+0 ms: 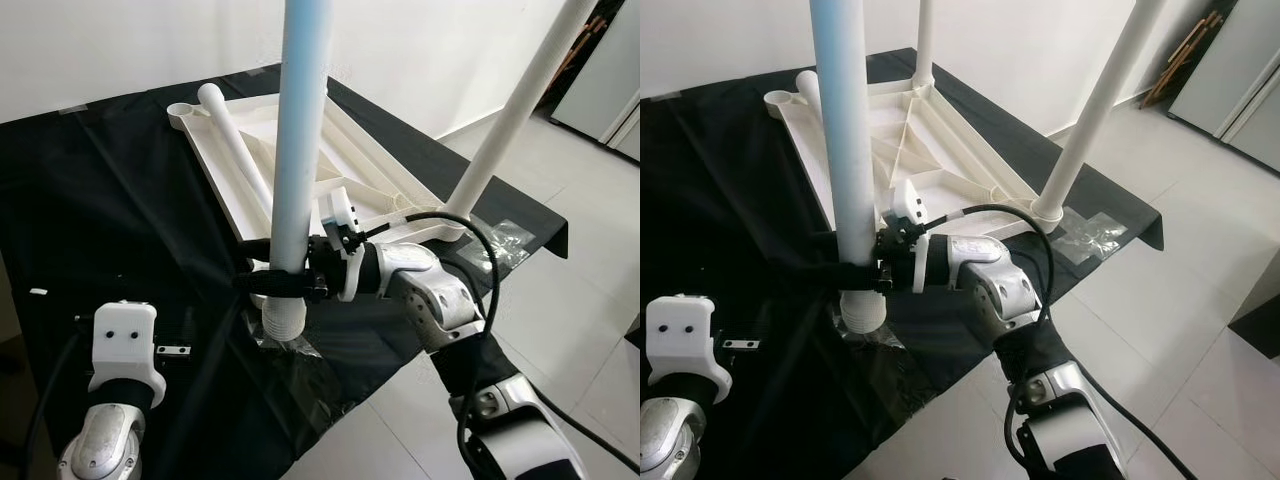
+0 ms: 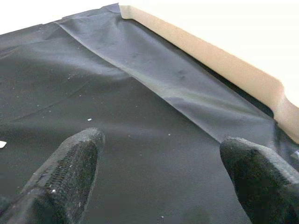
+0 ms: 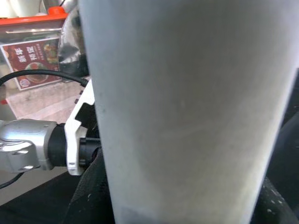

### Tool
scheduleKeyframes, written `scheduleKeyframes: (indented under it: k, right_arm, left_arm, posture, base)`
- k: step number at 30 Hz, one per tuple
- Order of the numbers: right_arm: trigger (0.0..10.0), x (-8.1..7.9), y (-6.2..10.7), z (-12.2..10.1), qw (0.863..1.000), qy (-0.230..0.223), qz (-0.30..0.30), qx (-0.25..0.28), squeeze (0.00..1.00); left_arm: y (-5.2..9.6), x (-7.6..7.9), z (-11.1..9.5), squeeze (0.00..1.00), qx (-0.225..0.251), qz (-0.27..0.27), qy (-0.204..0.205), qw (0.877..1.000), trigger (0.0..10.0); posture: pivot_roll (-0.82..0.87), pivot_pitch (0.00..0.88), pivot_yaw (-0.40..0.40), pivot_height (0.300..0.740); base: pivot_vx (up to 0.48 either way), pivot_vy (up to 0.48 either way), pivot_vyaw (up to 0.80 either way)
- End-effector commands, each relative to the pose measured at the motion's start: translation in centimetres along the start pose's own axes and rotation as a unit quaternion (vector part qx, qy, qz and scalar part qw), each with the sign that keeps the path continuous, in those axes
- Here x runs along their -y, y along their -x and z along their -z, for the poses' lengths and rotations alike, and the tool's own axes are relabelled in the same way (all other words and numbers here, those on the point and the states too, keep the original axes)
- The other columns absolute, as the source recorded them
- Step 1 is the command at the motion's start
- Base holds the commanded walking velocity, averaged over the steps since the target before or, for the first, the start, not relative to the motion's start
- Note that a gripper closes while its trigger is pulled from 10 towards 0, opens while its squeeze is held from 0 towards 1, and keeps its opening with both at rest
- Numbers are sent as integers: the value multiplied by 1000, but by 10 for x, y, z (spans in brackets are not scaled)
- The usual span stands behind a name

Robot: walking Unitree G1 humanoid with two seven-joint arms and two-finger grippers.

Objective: Building children table

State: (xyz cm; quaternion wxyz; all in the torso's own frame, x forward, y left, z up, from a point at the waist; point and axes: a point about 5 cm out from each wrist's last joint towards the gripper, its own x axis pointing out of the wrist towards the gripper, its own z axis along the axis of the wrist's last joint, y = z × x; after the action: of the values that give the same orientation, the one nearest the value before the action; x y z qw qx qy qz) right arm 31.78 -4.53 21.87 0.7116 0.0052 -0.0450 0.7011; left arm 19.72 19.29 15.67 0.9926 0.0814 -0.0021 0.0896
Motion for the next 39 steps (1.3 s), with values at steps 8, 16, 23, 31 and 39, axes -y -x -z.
scheduleKeyframes:
  k: [8,16,23,31,39]
  right_arm:
    - [10000,24,6,-14,998,33,54,8,0]
    - [10000,32,2,-19,999,21,34,12,0]
    - [10000,36,-16,-25,1000,21,-3,18,0]
    - [10000,39,-21,-37,998,42,-32,16,0]
    - [10000,37,-26,-42,994,57,-92,-20,0]
  left_arm:
    - [2,-5,-3,0,7,-13,3,1000,10000]
    - [5,-27,-6,0,8,-89,6,996,10000]
    - [27,-34,-19,0,28,-103,41,993,10000]
    - [42,-33,-27,0,43,-82,89,992,10000]
    - [50,-28,-31,0,49,-79,120,988,10000]
  posture:
    - [-35,174,-105,740]
    - [-10,227,-116,740]
    - [28,310,-130,740]
    - [42,356,-148,740]
    - [29,390,-197,740]
  base:
    - [0,0,0]
    - [0,0,0]
    - [0,0,0]
    - [0,0,0]
    - [0,0,0]
